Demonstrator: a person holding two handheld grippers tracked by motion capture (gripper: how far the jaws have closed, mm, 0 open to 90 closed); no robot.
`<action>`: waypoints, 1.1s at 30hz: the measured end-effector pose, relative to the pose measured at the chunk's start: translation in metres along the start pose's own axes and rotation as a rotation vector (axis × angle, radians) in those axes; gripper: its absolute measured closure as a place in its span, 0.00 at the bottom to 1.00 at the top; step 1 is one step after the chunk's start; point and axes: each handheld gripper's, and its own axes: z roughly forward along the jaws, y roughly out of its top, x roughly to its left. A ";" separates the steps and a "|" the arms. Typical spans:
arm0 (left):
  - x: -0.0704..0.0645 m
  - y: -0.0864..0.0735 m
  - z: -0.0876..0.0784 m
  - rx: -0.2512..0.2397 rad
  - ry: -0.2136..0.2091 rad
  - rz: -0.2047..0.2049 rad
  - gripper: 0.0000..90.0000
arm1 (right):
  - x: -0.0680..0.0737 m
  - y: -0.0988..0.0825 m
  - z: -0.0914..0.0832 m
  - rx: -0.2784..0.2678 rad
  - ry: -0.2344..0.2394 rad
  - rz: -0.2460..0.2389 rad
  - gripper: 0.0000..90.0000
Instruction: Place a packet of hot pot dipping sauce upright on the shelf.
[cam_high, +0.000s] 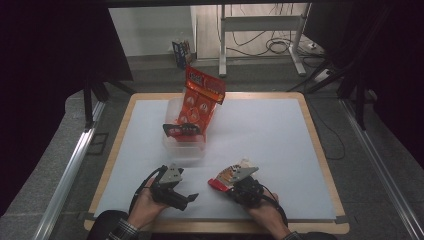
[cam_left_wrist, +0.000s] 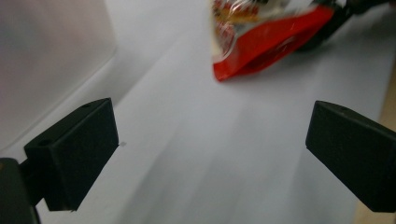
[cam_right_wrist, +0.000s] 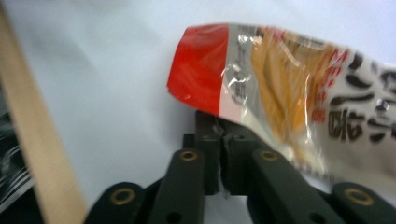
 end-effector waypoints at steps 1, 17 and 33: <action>0.000 0.003 0.002 -0.009 -0.016 -0.010 0.04 | 0.000 -0.003 -0.003 0.001 -0.002 0.001 0.88; -0.009 0.043 0.055 -0.063 -0.171 -0.054 0.95 | -0.032 -0.033 -0.054 -0.099 -0.182 0.115 0.31; -0.017 0.028 0.075 0.068 -0.179 -0.015 1.00 | -0.048 -0.032 -0.048 -0.157 -0.131 0.171 0.11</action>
